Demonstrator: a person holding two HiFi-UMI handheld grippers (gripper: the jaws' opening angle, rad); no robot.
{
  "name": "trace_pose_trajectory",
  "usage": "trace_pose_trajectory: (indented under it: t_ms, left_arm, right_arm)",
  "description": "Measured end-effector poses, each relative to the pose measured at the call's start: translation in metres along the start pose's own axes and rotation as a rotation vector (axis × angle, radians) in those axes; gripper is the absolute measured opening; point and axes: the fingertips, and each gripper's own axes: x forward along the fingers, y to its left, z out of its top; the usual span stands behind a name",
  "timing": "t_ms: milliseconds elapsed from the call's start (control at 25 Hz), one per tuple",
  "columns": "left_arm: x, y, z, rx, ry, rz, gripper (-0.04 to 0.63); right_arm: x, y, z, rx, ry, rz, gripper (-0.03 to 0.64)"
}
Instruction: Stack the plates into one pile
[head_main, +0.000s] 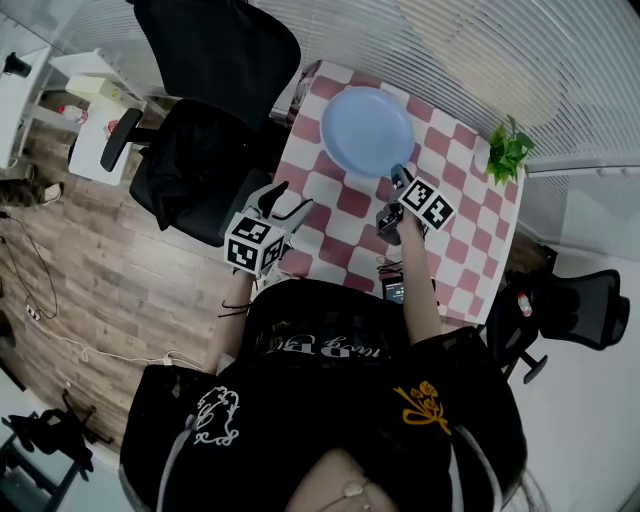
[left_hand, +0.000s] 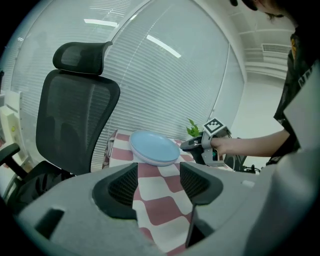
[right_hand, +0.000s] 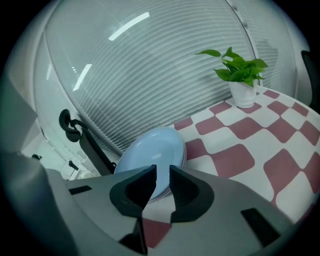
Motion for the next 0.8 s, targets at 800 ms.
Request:
trace_pose_trajectory:
  t_ms: [800]
  left_arm:
    - [0.027,-0.094,0.022,0.144,-0.018,-0.226,0.259]
  right_arm:
    - [-0.123,0.036,-0.059,-0.434,0.003,0.188,0.043]
